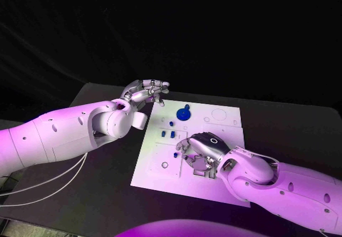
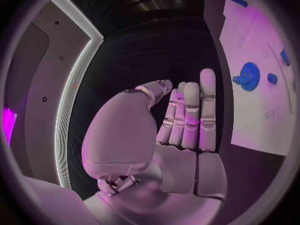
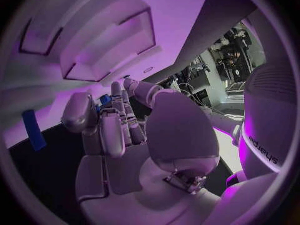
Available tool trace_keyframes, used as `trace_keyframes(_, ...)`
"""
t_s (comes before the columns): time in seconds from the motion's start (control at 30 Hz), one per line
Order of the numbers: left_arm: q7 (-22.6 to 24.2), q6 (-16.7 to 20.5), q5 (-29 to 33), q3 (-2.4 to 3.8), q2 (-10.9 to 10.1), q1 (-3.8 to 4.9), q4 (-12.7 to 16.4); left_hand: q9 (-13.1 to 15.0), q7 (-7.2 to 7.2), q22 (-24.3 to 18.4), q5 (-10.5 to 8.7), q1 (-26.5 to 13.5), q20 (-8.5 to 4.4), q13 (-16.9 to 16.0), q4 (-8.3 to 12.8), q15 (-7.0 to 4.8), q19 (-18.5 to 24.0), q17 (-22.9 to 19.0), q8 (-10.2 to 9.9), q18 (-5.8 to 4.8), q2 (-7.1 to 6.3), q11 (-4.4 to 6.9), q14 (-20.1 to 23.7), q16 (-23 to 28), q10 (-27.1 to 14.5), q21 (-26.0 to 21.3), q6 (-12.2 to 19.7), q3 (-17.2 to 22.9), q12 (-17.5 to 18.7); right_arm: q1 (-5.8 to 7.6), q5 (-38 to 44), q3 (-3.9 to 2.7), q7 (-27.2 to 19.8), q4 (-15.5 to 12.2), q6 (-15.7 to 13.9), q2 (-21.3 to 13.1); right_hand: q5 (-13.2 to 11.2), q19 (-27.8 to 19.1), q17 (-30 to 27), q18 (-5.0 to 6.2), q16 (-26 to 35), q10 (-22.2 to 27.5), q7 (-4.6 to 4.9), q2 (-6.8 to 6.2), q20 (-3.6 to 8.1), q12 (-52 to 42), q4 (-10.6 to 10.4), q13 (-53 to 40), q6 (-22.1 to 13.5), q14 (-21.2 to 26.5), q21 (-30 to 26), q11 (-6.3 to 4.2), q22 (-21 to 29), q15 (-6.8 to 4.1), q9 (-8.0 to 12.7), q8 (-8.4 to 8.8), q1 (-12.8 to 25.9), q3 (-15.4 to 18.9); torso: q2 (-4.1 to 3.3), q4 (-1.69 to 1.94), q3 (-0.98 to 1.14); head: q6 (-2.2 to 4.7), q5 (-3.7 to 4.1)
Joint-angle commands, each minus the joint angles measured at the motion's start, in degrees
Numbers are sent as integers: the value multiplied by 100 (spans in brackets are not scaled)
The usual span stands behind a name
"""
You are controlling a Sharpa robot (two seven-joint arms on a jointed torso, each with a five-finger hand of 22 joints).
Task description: Assemble the parts on the task board
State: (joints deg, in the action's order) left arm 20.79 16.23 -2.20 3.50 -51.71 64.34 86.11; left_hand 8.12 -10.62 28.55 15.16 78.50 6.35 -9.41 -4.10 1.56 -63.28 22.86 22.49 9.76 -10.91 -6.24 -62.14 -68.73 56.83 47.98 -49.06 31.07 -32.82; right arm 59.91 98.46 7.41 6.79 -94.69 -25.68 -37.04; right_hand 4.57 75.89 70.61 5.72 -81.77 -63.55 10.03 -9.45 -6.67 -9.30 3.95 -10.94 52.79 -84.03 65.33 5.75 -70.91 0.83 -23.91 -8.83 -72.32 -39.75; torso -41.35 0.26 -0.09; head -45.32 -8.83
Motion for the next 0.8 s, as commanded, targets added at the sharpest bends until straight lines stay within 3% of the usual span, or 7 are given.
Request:
trace_keyframes(0.03,12,-97,-26,3,1,4,15,-8,-8,-6,31,-13,23,-5,28,6,-7,-10,-9,76,-7,16,42,21,-35,-19,45,-16,-33,53,-14,-23,12,-125,-192,-131,10,-31,-27,29,29,40,-24,-56,-4,17,2,-1,-30,-172,-40,15,14,30,6,24,24,28,6,-15,1,24,23)
trace_keyframes(0.23,2,-111,-27,-5,-5,4,18,-8,-8,-6,31,-13,23,-5,28,6,-7,-10,-9,76,-7,16,42,21,-35,-19,45,-16,-33,260,-185,-76,37,-313,-165,-513,-1,-89,-106,54,69,125,-13,-98,-24,46,-27,45,27,-147,-145,35,84,45,6,14,88,55,12,-30,11,92,107)
trace_keyframes(0.4,-1,-121,-27,-18,-20,3,37,-8,-8,-6,31,-13,23,-5,28,6,-7,-10,-9,76,-7,16,42,21,-35,-19,45,-16,-33,554,-571,-118,113,-432,200,-897,98,-199,-206,100,122,338,-20,-249,-69,128,-203,173,-31,-115,-372,58,236,81,38,81,365,276,9,-40,9,174,237)
trace_keyframes(0.47,-2,-123,-27,-23,-22,3,40,-8,-8,-6,31,-13,23,-5,28,6,-7,-10,-9,76,-7,16,42,21,-35,-19,45,-16,-33,667,-693,-126,123,-438,354,-1034,162,-366,-438,168,248,516,-3,-319,-81,192,-290,274,-75,-48,-722,82,489,91,57,122,444,492,13,-50,9,196,286)
trace_keyframes(0.63,0,-131,-27,-31,-18,2,40,-8,-8,-6,31,-13,23,-5,28,6,-7,-10,-9,76,-7,16,42,21,-35,-19,45,-16,-33,827,-857,-135,108,-360,819,-1246,175,-483,-551,215,318,706,-14,-384,-90,246,-341,380,-150,-14,-1013,93,694,99,84,179,441,776,14,-78,20,229,299)
trace_keyframes(0.8,-1,-138,-27,-38,-12,2,33,-8,-8,-6,31,-13,23,-5,28,6,-7,-10,-9,76,-7,16,42,21,-35,-19,45,-16,-33,880,-946,-137,74,-238,1149,-1305,164,-586,-713,256,408,838,8,-338,-110,238,-336,475,-182,49,-1303,122,894,124,110,217,262,1034,10,-62,26,230,319)
